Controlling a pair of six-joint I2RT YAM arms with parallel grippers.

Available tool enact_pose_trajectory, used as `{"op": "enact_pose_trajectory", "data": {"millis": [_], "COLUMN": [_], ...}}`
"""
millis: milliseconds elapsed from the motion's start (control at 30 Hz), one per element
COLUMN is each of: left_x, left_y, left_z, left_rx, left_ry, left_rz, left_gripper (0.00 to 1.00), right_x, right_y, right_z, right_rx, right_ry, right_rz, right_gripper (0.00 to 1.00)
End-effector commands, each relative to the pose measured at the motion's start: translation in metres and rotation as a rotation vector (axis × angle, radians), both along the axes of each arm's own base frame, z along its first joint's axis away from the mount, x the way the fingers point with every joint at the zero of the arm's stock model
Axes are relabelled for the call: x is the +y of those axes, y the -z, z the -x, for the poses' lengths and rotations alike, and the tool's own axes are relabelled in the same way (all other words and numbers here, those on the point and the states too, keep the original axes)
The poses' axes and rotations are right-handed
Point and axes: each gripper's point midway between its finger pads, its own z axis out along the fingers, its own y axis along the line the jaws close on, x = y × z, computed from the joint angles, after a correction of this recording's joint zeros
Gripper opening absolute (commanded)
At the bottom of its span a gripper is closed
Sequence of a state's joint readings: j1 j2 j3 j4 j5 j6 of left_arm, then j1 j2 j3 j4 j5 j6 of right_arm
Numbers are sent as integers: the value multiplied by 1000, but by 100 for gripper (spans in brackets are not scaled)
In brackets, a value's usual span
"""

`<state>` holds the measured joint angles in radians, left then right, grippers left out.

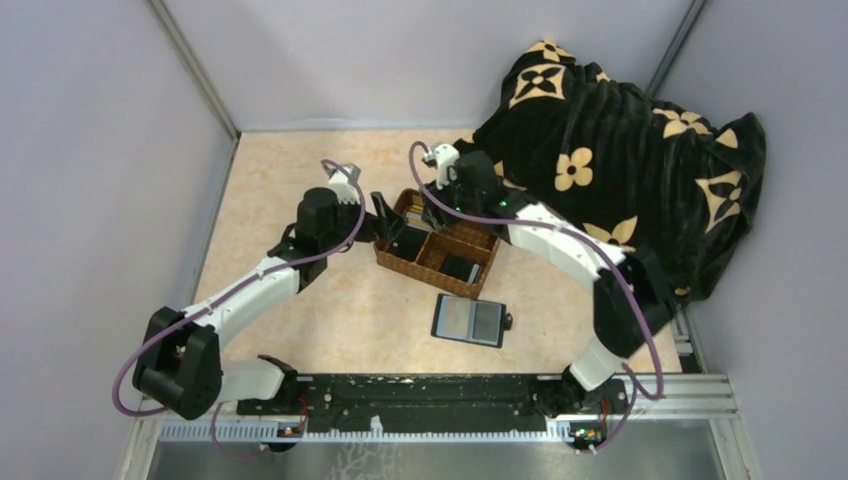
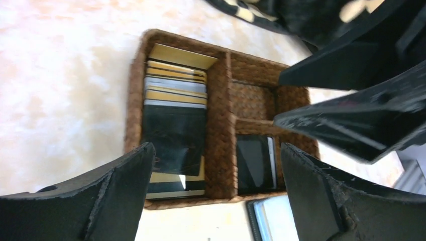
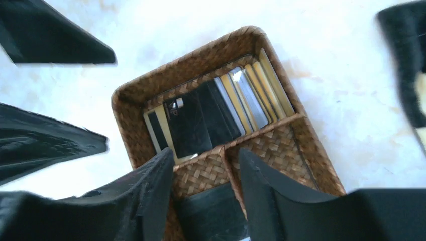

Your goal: Take the credit cards out of the card holder

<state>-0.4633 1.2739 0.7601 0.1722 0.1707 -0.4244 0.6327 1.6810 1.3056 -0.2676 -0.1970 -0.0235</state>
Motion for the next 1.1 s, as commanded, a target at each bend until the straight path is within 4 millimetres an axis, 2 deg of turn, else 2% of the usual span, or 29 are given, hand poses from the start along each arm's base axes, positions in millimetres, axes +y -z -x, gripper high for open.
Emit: {"op": "enact_pose_trajectory", "data": {"millis": [0,33,67,100,133,300,467,667,833,1067], "left_x": [-42,-51,-59,-64,-68,-69,-63,-62,-61,-59], "left_y": [1,4,5,5,2,-12,-20,-16,-9,-3], "left_z": [22,28,33,39,43,52,55,61,61,60], "left_rx": [-29,-36,-40,-44,-53,-88,-100,-94,-83,-76], "left_ry": [142,158,172,185,196,201,187,197,202,193], "left_rz": [38,12,-3,-6,2,20,19,29,16,1], "left_gripper": [100,100,100,100,100,100,100,100,100,100], "right_x": [-18,-25,-33,-41,-51,-91,-125,-140,-164,-168], "right_y": [-53,-49,-43,-42,-39,-11,15,18,46,54], "right_z": [-5,1,8,13,18,44,57,63,67,69], "right_rx": [-122,-112,-100,-102,-97,-55,-22,-5,74,70], "right_ry": [156,182,211,242,276,376,517,576,699,712], "right_rz": [-240,-264,-281,-302,-315,-261,-203,-243,-200,-234], "right_gripper": [47,41,28,10,0,0,0,0,0,0]}}
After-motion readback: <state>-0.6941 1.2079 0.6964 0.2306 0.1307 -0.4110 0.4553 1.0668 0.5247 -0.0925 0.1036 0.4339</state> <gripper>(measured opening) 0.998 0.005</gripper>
